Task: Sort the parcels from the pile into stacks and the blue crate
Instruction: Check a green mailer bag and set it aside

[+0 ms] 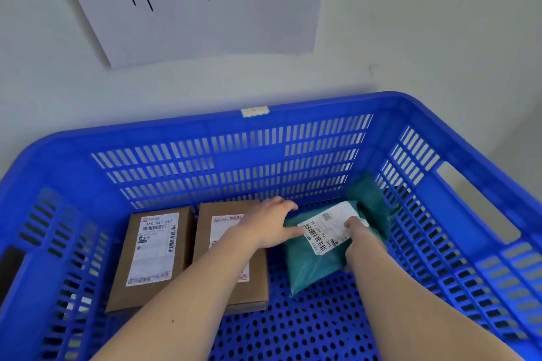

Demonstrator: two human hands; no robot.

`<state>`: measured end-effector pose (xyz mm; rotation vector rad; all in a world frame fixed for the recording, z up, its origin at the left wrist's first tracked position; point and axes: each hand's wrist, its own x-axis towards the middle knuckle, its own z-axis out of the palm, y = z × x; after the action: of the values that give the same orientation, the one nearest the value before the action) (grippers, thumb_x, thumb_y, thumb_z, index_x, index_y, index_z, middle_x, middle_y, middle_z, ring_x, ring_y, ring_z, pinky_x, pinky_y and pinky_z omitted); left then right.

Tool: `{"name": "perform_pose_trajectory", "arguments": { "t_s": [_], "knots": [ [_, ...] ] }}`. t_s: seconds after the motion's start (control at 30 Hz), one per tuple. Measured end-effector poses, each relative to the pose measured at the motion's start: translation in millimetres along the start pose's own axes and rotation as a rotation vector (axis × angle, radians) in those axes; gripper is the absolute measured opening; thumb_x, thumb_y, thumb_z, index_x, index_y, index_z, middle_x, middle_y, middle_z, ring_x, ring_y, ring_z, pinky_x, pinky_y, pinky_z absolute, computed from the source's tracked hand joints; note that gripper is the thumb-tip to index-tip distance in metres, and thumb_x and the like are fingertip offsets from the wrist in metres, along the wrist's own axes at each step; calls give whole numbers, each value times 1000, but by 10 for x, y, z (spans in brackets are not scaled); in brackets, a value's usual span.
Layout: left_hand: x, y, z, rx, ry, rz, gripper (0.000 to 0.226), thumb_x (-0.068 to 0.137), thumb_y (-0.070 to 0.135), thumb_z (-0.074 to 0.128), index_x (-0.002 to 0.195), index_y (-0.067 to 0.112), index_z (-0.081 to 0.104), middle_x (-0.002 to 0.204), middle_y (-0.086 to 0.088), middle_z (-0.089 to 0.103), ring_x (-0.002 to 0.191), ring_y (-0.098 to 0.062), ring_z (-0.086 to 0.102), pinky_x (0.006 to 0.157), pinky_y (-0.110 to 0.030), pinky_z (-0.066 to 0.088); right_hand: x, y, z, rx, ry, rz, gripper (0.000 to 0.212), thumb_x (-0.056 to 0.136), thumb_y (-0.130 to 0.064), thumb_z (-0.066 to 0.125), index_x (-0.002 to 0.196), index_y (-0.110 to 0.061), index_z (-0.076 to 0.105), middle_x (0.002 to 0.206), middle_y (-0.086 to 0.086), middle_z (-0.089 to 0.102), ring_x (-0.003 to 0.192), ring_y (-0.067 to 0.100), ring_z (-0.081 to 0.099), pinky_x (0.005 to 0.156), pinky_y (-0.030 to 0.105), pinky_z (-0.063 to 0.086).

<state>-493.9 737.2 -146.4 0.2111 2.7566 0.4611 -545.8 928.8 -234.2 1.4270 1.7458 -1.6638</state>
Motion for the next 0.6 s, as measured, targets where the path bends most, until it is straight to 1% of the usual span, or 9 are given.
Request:
{"name": "perform_pose_trajectory", "arguments": {
  "t_s": [0.1, 0.17, 0.23, 0.27, 0.33, 0.43, 0.47, 0.53, 0.6],
  "knots": [
    [15, -26, 77, 166, -147, 6, 93, 76, 68, 62, 149, 25, 26, 149, -3, 33, 135, -25, 33, 108, -41, 30, -568, -107, -108, -54, -38, -36, 96, 78, -28, 76, 149, -11, 13, 131, 17, 46, 119, 42, 48, 96, 54, 45],
    [32, -27, 152, 309, -189, 24, 99, 74, 68, 64, 152, 24, 19, 153, -6, 29, 139, -27, 28, 115, -47, 17, -617, -132, -88, -191, -130, -41, 77, 90, -27, 67, 148, -6, 22, 147, 18, 35, 129, 42, 40, 100, 54, 43],
    [61, 1, 216, 348, -176, 31, 99, 76, 63, 65, 152, 23, 16, 154, -9, 25, 141, -28, 25, 117, -52, 9, -570, -79, -54, -385, -156, -86, 61, 94, -29, 60, 143, -3, 35, 148, 17, 36, 132, 38, 40, 103, 48, 41],
    [79, 16, 236, 360, -160, 35, 98, 77, 60, 66, 152, 22, 16, 154, -10, 24, 141, -28, 25, 116, -54, 9, -586, -51, -60, -495, -136, -141, 58, 94, -31, 59, 140, -3, 40, 144, 16, 42, 128, 34, 45, 101, 41, 43],
    [107, 39, 263, 416, -135, 45, 91, 81, 52, 67, 151, 20, 18, 152, -11, 26, 139, -29, 27, 115, -54, 12, -560, -16, -64, -672, -52, -287, 59, 91, -34, 61, 137, -3, 43, 132, 13, 52, 116, 28, 56, 89, 33, 48],
    [117, 22, 287, 496, -105, 23, 84, 85, 44, 65, 150, 18, 19, 149, -12, 30, 136, -29, 30, 116, -56, 11, -516, -20, -107, -759, 71, -336, 76, 86, -26, 65, 143, 1, 23, 116, 14, 59, 102, 29, 62, 77, 36, 51],
    [114, 8, 291, 501, -99, 6, 84, 85, 43, 64, 150, 17, 18, 149, -12, 30, 137, -29, 30, 116, -56, 9, -500, -39, -117, -780, 105, -365, 72, 86, -22, 63, 142, 0, 25, 114, 13, 60, 100, 29, 63, 75, 36, 50],
    [104, -8, 307, 499, -100, -9, 86, 86, 44, 63, 151, 17, 15, 149, -12, 28, 137, -29, 29, 117, -57, 5, -504, -90, -134, -860, 126, -455, 51, 87, -17, 57, 133, -4, 40, 113, 12, 60, 98, 29, 61, 75, 35, 50],
    [86, -20, 326, 498, -100, -9, 86, 86, 45, 62, 152, 17, 14, 150, -12, 27, 138, -29, 28, 117, -58, 3, -581, -128, -153, -915, 128, -551, 43, 90, -13, 51, 131, -10, 41, 112, 11, 58, 93, 28, 59, 67, 32, 44]
  ]
}}
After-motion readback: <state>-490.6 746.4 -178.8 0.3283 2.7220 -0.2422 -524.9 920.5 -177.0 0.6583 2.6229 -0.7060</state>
